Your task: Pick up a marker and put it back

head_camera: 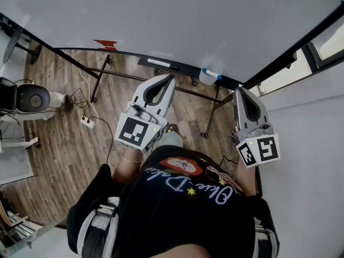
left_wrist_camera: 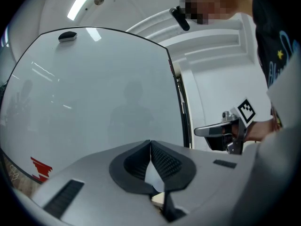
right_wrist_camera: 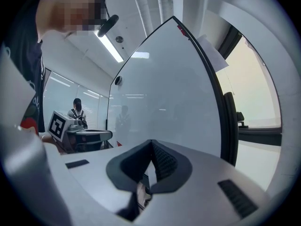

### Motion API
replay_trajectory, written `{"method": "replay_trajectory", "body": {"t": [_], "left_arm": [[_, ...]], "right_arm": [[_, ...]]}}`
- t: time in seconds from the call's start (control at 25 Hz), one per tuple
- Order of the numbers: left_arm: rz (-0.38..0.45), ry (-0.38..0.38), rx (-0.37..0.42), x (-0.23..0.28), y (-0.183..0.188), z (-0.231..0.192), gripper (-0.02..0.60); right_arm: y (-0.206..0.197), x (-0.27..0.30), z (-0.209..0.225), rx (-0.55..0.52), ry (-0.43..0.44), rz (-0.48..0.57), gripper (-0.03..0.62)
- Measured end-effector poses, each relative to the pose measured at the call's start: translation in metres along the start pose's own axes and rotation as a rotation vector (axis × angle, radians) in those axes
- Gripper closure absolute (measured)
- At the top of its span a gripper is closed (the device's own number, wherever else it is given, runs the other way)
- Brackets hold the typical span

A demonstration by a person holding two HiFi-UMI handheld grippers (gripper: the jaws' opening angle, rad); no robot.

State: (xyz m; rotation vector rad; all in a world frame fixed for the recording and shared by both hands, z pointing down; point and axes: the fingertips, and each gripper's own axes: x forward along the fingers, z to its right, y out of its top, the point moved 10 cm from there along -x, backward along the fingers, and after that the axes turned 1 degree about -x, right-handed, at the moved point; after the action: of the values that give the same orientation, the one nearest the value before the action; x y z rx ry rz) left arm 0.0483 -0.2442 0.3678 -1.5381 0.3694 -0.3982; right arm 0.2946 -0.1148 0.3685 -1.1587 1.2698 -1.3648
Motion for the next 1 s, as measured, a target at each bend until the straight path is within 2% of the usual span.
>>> {"method": "replay_trajectory", "body": {"t": [1.0], "left_arm": [[-0.008,0.006,-0.002,0.0057,-0.0006,0.0025,0.578]], "right_arm": [[0.0056,-0.0023,0.0070,-0.042,-0.030,0.022,0.594]]}}
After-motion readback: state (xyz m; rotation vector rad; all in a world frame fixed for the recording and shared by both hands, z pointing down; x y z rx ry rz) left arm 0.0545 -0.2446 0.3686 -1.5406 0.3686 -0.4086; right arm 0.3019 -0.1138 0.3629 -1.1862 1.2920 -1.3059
